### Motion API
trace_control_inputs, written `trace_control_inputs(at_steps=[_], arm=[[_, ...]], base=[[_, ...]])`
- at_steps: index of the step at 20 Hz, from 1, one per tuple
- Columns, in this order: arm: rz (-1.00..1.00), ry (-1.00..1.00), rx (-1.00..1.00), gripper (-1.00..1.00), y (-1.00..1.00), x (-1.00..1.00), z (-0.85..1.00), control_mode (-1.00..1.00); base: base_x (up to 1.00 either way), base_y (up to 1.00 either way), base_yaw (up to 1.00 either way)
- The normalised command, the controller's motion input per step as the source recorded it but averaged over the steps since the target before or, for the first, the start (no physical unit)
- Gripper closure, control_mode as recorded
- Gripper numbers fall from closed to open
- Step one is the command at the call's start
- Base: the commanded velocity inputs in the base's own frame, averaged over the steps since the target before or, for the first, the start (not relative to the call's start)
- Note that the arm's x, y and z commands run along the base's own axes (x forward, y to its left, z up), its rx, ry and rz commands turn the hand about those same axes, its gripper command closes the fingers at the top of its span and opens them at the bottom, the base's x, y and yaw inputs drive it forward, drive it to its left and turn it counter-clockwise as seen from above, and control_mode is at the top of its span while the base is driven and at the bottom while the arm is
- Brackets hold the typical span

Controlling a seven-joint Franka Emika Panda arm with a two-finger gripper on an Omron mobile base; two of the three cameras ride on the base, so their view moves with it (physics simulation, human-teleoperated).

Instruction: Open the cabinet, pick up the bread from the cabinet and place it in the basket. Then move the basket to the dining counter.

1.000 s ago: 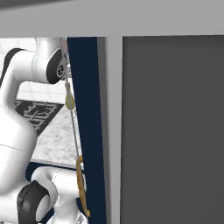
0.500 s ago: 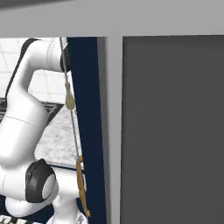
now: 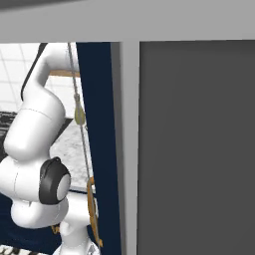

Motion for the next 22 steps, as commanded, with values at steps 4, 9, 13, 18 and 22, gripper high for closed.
trace_control_inputs(at_steps=[4, 9, 13, 18, 22], arm=[[0.0, 0.0, 0.0, -1.0, 0.0, 0.68, 0.0, -1.0], [0.0, 0.0, 0.01, -1.0, -0.19, 0.58, 0.0, -1.0], [0.0, 0.01, 0.01, -1.0, -0.19, 0.47, 0.03, -1.0], [0.0, 0.0, 0.0, -1.0, -0.01, 0.29, 0.0, -1.0], [0.0, 0.0, 0.0, -1.0, 0.0, 0.22, 0.0, -1.0]], base=[[0.0, 0.0, 0.0], [0.0, 0.0, 0.0], [0.0, 0.0, 0.0], [0.0, 0.0, 0.0], [0.0, 0.0, 0.0]])
